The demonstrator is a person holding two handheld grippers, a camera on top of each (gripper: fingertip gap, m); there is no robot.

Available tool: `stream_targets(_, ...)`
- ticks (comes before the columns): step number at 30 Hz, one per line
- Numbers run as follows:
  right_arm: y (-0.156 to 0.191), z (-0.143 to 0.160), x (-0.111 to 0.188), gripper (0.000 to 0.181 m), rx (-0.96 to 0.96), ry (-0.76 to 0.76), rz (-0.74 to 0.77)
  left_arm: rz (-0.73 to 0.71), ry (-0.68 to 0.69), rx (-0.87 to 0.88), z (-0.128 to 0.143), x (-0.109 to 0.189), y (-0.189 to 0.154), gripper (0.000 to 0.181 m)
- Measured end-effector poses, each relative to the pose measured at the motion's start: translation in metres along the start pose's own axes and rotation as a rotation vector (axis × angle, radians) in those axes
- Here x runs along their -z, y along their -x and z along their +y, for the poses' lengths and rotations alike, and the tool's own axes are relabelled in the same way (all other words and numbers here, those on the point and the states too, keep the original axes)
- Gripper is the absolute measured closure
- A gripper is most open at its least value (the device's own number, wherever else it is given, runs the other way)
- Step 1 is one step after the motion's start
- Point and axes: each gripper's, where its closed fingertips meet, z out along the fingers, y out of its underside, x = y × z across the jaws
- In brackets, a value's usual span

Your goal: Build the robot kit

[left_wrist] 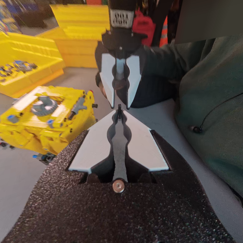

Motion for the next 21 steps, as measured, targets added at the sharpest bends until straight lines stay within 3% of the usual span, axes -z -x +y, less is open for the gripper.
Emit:
stream_targets(4, -0.005, -0.037, 0.011, 0.159, 0.031, -0.217, 0.059, -0.065, -0.361, 0.006, -0.061, 0.035, 0.005, 0.178)
stream_targets(7, -0.009, -0.065, 0.018, 0.159, 0.029, -0.375, 0.121, -0.076, -0.479, -0.014, -0.084, 0.039, -0.002, 0.178)
stream_targets(10, -0.005, -0.082, 0.026, 0.164, 0.023, -0.463, 0.119, -0.101, -0.523, -0.019, -0.091, 0.035, -0.004, 0.178)
stream_targets(17, -0.002, -0.082, 0.030, 0.175, 0.043, -0.450, 0.125, -0.097, -0.535, -0.017, -0.094, 0.026, -0.006, 0.179)
stream_targets(21, -0.006, -0.075, 0.032, 0.175, 0.130, -0.372, 0.161, -0.088, -0.448, 0.026, -0.082, 0.022, -0.001, 0.176)
